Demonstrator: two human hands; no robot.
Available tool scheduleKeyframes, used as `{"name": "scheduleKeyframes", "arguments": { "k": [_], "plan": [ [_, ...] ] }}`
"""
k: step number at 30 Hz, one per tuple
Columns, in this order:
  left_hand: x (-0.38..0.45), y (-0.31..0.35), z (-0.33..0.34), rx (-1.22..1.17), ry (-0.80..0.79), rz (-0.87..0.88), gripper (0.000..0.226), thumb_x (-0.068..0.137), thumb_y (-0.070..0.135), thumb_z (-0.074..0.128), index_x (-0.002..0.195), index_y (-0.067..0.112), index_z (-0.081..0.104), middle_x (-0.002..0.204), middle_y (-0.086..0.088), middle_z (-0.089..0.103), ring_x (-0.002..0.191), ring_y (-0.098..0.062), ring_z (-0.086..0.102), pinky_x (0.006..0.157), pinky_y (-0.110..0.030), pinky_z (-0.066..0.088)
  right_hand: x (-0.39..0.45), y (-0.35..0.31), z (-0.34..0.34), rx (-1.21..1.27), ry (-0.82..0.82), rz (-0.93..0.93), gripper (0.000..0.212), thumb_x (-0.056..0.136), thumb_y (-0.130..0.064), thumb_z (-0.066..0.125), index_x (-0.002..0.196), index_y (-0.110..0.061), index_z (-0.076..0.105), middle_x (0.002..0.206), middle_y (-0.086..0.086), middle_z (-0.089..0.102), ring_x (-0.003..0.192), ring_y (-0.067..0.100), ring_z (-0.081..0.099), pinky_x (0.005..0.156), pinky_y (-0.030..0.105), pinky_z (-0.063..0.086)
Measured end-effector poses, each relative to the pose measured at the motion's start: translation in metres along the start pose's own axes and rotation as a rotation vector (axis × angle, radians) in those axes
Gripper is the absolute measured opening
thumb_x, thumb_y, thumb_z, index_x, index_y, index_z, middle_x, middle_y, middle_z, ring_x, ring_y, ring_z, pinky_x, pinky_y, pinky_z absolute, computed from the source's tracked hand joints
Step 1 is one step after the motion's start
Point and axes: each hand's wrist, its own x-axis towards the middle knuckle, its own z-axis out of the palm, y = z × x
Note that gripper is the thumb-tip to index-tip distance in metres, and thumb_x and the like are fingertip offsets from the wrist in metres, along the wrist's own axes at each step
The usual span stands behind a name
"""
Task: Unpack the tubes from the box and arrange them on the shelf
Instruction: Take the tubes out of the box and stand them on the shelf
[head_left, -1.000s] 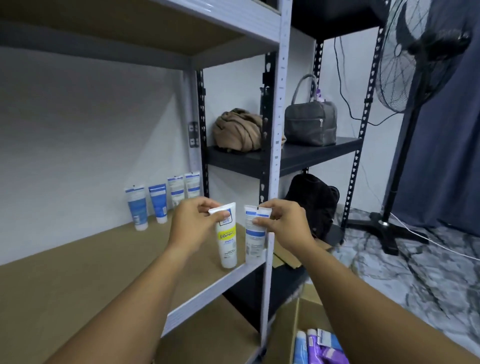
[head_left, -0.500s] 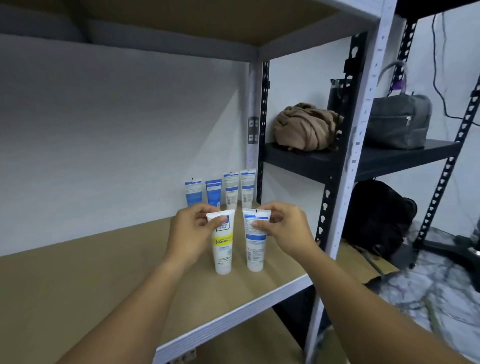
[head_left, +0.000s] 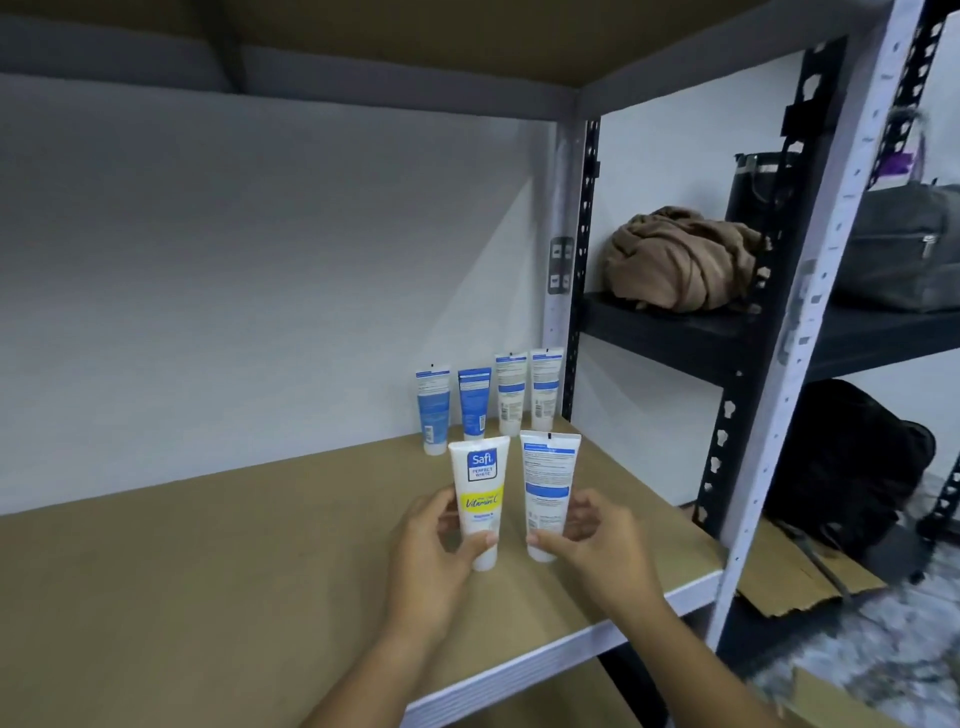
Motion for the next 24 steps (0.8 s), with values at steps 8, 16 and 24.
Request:
{"name": "scheduleKeyframes", "arguments": {
  "k": [8, 16, 24],
  "plan": [
    [0.037, -0.043, -0.039, -0.012, 0.142, -0.063, 0.040, 0.075, 0.024, 0.082, 0.112, 0.030, 0.068, 0.105, 0.009, 0.074, 0.098, -0.011, 0.070, 0.090, -0.045, 0.055, 0.038, -0.016, 0.075, -0.003, -0.026, -0.080, 0.033, 0.073, -0.020, 0.084, 0.102, -0.029, 0.069, 0.088, -0.014, 0.074, 0.080, -0.004, 0.068, 0.079, 0.026, 0.058],
    [0.081, -0.070, -0.070, -0.055, 0.281, -0.058, 0.038, 0.075, 0.004, 0.080, 0.103, 0.029, 0.072, 0.098, 0.010, 0.076, 0.093, -0.011, 0.072, 0.087, -0.045, 0.057, 0.085, -0.035, 0.151, -0.022, -0.081, -0.146, 0.029, 0.076, -0.018, 0.079, 0.103, -0.022, 0.069, 0.095, -0.009, 0.074, 0.086, 0.003, 0.069, 0.081, 0.034, 0.059],
    [0.124, -0.091, -0.081, -0.083, 0.352, -0.050, 0.048, 0.075, 0.000, 0.080, 0.100, 0.039, 0.070, 0.104, 0.002, 0.075, 0.095, -0.015, 0.073, 0.087, -0.047, 0.058, 0.122, -0.043, 0.204, -0.089, -0.099, -0.163, 0.025, 0.089, -0.017, 0.068, 0.114, -0.014, 0.064, 0.106, 0.002, 0.070, 0.095, 0.013, 0.067, 0.082, 0.026, 0.056]
  ]
}}
